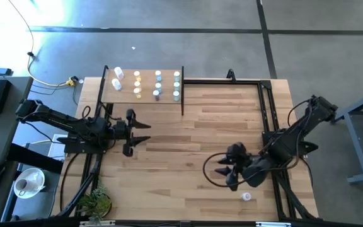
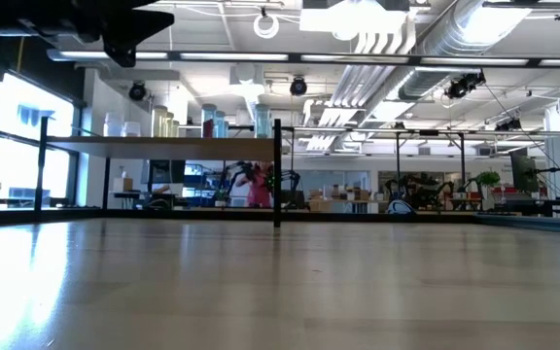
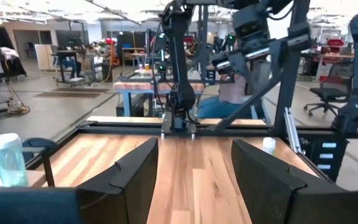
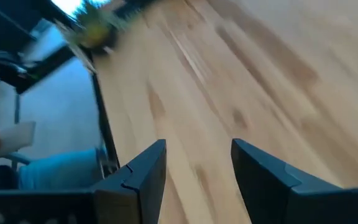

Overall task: Pick and place medicine bottles onto shelf by color
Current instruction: Put the white pill bottle on the shelf aligned with the other white pill bottles

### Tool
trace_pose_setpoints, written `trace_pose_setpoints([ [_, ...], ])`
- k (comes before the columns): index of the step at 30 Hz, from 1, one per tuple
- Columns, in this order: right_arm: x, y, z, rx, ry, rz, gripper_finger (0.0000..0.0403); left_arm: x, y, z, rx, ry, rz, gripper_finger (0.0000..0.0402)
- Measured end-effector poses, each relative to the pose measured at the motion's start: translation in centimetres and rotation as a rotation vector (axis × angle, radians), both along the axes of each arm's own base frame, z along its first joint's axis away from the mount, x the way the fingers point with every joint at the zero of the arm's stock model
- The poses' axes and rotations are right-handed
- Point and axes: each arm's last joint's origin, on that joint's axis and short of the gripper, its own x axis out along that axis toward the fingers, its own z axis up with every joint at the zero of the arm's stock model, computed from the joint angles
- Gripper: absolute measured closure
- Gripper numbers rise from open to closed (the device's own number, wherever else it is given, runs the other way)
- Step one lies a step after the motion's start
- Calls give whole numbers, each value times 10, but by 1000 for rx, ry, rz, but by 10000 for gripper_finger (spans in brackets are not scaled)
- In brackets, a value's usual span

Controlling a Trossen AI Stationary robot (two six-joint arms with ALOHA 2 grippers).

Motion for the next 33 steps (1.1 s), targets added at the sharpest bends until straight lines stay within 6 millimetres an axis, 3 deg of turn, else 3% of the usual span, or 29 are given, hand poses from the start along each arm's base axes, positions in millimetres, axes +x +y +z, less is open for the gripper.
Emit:
trace_pose_setpoints([
  [4,-11,-2,-12,113,191,-63,231,0,0,-1,1,8,-1,209],
  [10,-25,10,-30,237,438,-162,231,0,0,-1,1,8,-1,209],
  [22,-45,47,-55,332,547,-369,231,0,0,-1,0,8,3,209],
  [33,-55,75,-83,348,717,-452,231,0,0,-1,-8,7,3,209],
])
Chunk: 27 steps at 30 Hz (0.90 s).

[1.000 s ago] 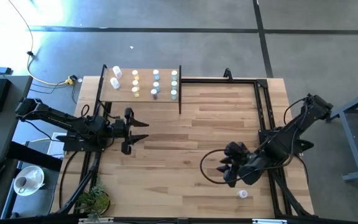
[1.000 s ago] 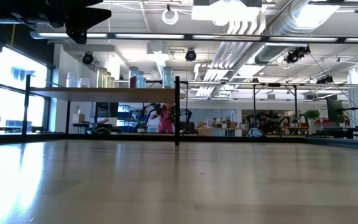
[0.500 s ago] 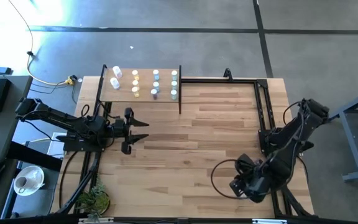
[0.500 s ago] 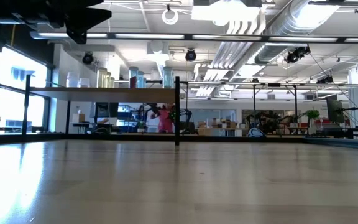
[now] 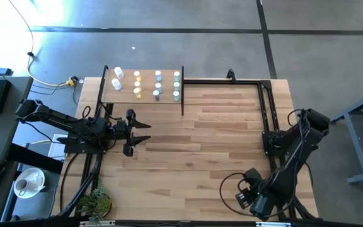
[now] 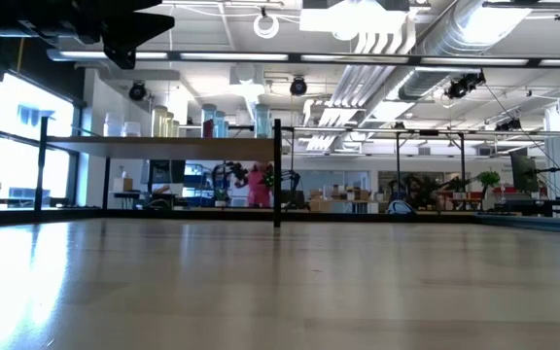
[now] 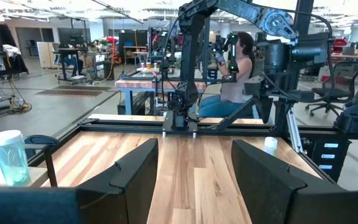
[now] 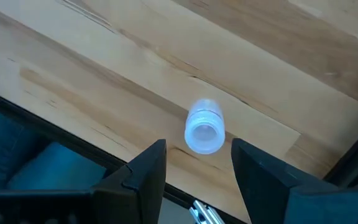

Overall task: Pick and place medicine bottles onto shelf by color
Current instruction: Put the white pill bottle on the shelf aligned with the other white pill bottles

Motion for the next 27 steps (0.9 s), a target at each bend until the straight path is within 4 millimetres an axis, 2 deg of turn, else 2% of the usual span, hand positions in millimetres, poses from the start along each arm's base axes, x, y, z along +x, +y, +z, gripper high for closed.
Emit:
trace_pose_setpoints([
  [22,10,23,-50,-71,119,-89,231,0,0,0,0,0,0,209],
  [27,12,26,-55,-72,121,-90,231,0,0,0,-4,0,0,209],
])
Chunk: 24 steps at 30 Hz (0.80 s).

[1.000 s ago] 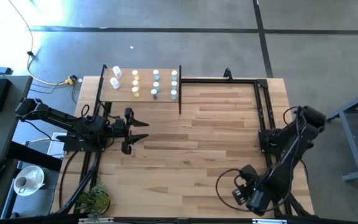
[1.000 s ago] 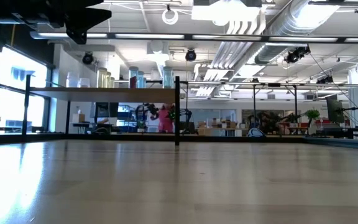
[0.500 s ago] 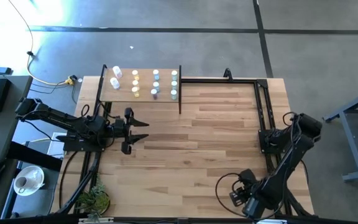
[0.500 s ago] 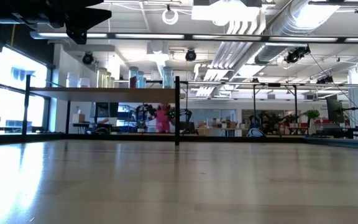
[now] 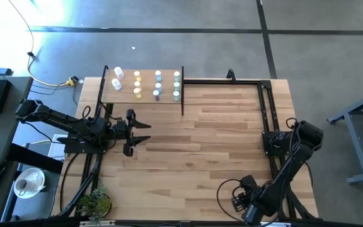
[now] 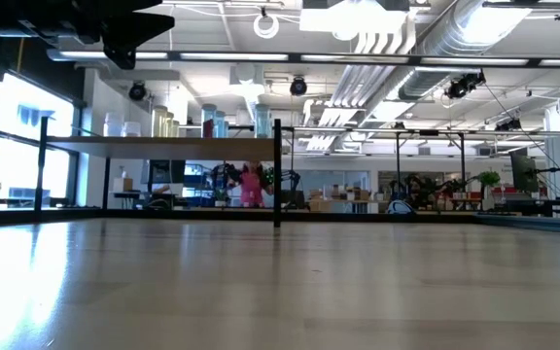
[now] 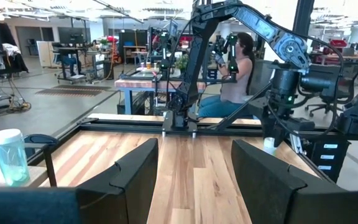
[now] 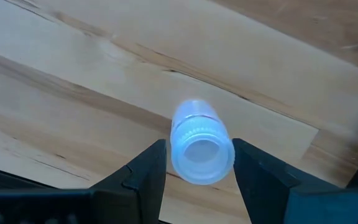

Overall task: Pick and place medicine bottles onto shelf by color
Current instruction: Put the white pill bottle on the shelf aligned with the other white pill bottles

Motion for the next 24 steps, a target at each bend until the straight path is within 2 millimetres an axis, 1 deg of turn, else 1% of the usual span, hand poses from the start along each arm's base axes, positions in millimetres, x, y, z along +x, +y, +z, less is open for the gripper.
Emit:
trace_pose_setpoints([
  [3,0,0,0,1,-1,-1,238,0,0,0,-23,-4,-1,209],
  [7,0,0,0,7,5,-23,264,0,0,-1,-32,6,3,209],
  [11,0,1,0,16,14,-24,286,0,1,-3,-32,20,45,209],
  [14,0,1,0,19,17,-24,288,0,3,-5,-44,39,92,209],
  [18,4,1,0,39,1,-25,281,-1,4,-11,-89,94,159,209],
  [21,12,1,0,56,-51,5,280,-2,6,-16,-119,130,209,209],
  [24,24,-2,1,67,-114,36,280,-3,5,-19,-150,148,226,209],
])
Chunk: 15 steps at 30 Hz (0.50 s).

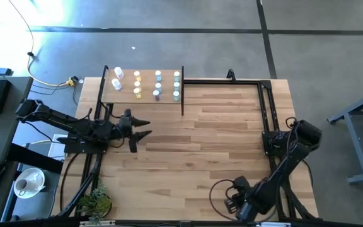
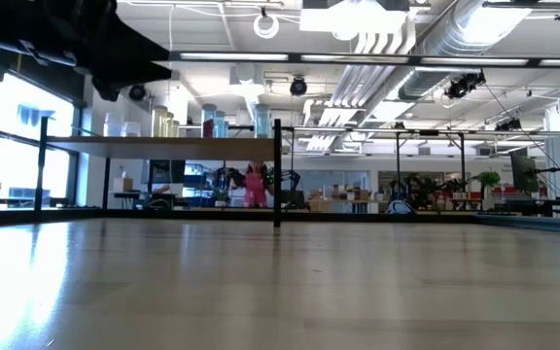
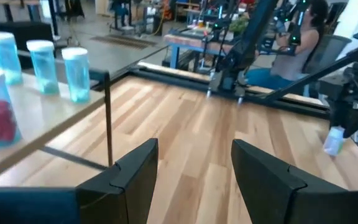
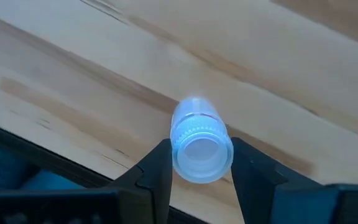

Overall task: Pick and place medicine bottles onto shelf by color
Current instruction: Put the white pill bottle on the shelf aligned with the other white pill bottles

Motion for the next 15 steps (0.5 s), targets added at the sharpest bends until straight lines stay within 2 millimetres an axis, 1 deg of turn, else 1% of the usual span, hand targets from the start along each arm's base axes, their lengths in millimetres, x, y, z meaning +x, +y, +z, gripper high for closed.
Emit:
trace_pose_setpoints([
  [6,29,-15,1,-13,-91,102,280,-1,-9,-3,-40,16,-42,209],
  [10,51,-31,2,-28,-145,174,279,-3,-16,-5,-67,29,-73,209],
  [15,79,-53,4,-45,-215,273,279,-4,-25,-11,-55,86,-111,209],
])
